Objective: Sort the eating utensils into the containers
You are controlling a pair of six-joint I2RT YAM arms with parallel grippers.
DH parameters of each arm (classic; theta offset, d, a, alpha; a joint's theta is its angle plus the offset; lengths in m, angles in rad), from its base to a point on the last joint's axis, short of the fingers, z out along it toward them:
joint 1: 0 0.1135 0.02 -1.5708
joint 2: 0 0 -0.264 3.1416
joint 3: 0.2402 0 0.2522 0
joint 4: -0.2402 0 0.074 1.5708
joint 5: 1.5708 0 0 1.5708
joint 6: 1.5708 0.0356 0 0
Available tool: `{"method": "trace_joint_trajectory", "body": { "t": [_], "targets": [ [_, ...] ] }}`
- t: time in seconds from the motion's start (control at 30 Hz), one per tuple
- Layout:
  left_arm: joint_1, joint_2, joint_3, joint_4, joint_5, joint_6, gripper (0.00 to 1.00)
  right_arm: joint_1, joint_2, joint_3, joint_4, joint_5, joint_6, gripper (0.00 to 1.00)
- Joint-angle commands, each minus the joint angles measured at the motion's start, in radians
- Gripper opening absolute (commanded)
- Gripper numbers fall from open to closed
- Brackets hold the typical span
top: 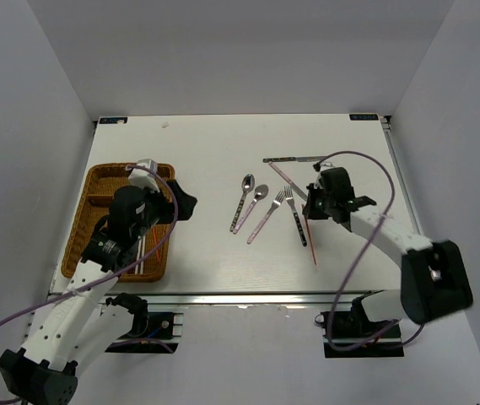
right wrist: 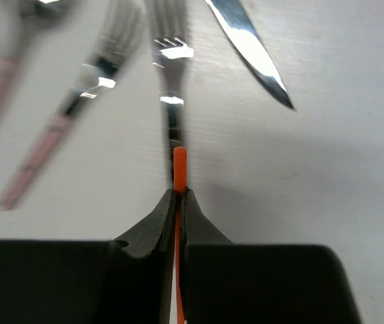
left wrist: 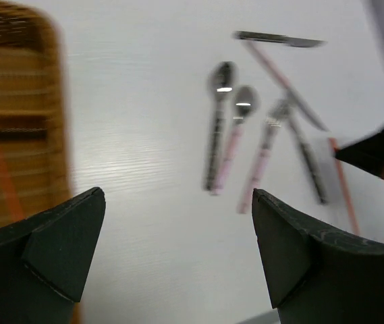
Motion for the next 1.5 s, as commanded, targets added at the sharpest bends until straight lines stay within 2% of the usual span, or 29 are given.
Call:
{"method": "trace_joint_trajectory", "body": {
  "t": [0.0, 0.07, 0.13, 0.23, 0.27, 0.33, 0.43, 0.47, 0.5, 0.53, 0.63, 0.77, 0.83, 0.9, 1.0, 1.03, 1.07, 1.13, 1.17, 1.27, 1.3, 1.33, 1.37, 1.4, 1.43, 1.47],
  "targets": [
    [-0.002, 0.021, 0.013, 0.209, 0.381, -0.151, 0.98, -0.001, -0.224, -0.046, 0.141, -0.276, 0.067, 0.00],
    [-0.019, 0.022, -0.021, 0.381, 0.511, -0.249, 0.98, -0.002, -0.334, -0.080, 0.221, -0.394, 0.149, 0.00],
    [-0.068, 0.034, -0.035, 0.509, 0.561, -0.283, 0.98, 0.001, -0.423, -0.123, 0.350, -0.439, 0.250, 0.00],
    [-0.167, 0.080, -0.033, 0.542, 0.581, -0.244, 0.98, 0.004, -0.519, -0.141, 0.467, -0.473, 0.352, 0.00],
    [-0.195, 0.093, -0.033, 0.544, 0.575, -0.228, 0.98, 0.004, -0.542, -0.152, 0.512, -0.468, 0.440, 0.00],
    [-0.290, 0.134, -0.043, 0.566, 0.516, -0.203, 0.98, 0.010, -0.597, -0.178, 0.624, -0.459, 0.522, 0.00],
    [-0.390, 0.177, -0.050, 0.642, 0.464, -0.197, 0.98, 0.050, -0.634, -0.183, 0.697, -0.433, 0.610, 0.00],
    [-0.464, 0.209, -0.038, 0.657, 0.437, -0.171, 0.98, 0.062, -0.639, -0.182, 0.733, -0.434, 0.623, 0.00],
    [-0.500, 0.225, -0.018, 0.639, 0.394, -0.144, 0.98, 0.071, -0.643, -0.179, 0.741, -0.430, 0.648, 0.00],
    [-0.554, 0.240, 0.018, 0.596, 0.293, -0.122, 0.98, 0.091, -0.652, -0.175, 0.744, -0.423, 0.662, 0.00],
    [-0.576, 0.297, 0.043, 0.596, 0.231, -0.087, 0.96, 0.142, -0.666, -0.165, 0.770, -0.416, 0.679, 0.00],
    [-0.577, 0.344, 0.059, 0.671, 0.222, -0.101, 0.94, 0.208, -0.671, -0.165, 0.757, -0.370, 0.640, 0.00],
    [-0.577, 0.352, 0.066, 0.683, 0.208, -0.098, 0.89, 0.236, -0.669, -0.172, 0.764, -0.362, 0.639, 0.00],
    [-0.577, 0.360, 0.072, 0.688, 0.180, -0.093, 0.81, 0.260, -0.668, -0.183, 0.775, -0.354, 0.634, 0.00],
    [-0.577, 0.360, 0.079, 0.694, 0.165, -0.091, 0.62, 0.280, -0.674, -0.195, 0.767, -0.325, 0.613, 0.00],
    [-0.577, 0.361, 0.080, 0.702, 0.170, -0.096, 0.53, 0.282, -0.674, -0.198, 0.770, -0.322, 0.613, 0.00],
    [-0.577, 0.363, 0.083, 0.705, 0.174, -0.097, 0.33, 0.282, -0.674, -0.201, 0.770, -0.321, 0.613, 0.00],
    [-0.577, 0.366, 0.089, 0.708, 0.185, -0.108, 0.19, 0.286, -0.671, -0.218, 0.805, -0.324, 0.625, 0.00],
    [-0.577, 0.366, 0.091, 0.714, 0.190, -0.110, 0.00, 0.285, -0.669, -0.221, 0.815, -0.325, 0.630, 0.00],
    [-0.577, 0.363, 0.108, 0.680, 0.179, -0.108, 0.00, 0.286, -0.669, -0.217, 0.797, -0.301, 0.607, 0.00],
    [-0.577, 0.360, 0.124, 0.641, 0.120, -0.098, 0.00, 0.286, -0.675, -0.212, 0.775, -0.287, 0.582, 0.12],
    [-0.577, 0.355, 0.170, 0.513, 0.063, -0.073, 0.00, 0.285, -0.697, -0.189, 0.738, -0.261, 0.562, 0.56],
    [-0.577, 0.340, 0.198, 0.429, -0.009, -0.061, 0.00, 0.285, -0.708, -0.165, 0.611, -0.179, 0.532, 0.77],
    [-0.576, 0.331, 0.227, 0.342, -0.089, -0.049, 0.00, 0.285, -0.717, -0.137, 0.529, -0.122, 0.498, 0.89],
    [-0.570, 0.321, 0.259, 0.162, -0.279, -0.041, 0.00, 0.283, -0.726, -0.107, 0.447, -0.065, 0.439, 0.89],
    [-0.559, 0.311, 0.323, 0.071, -0.372, -0.038, 0.00, 0.282, -0.728, -0.050, 0.290, 0.078, 0.417, 0.89]
  ]
}}
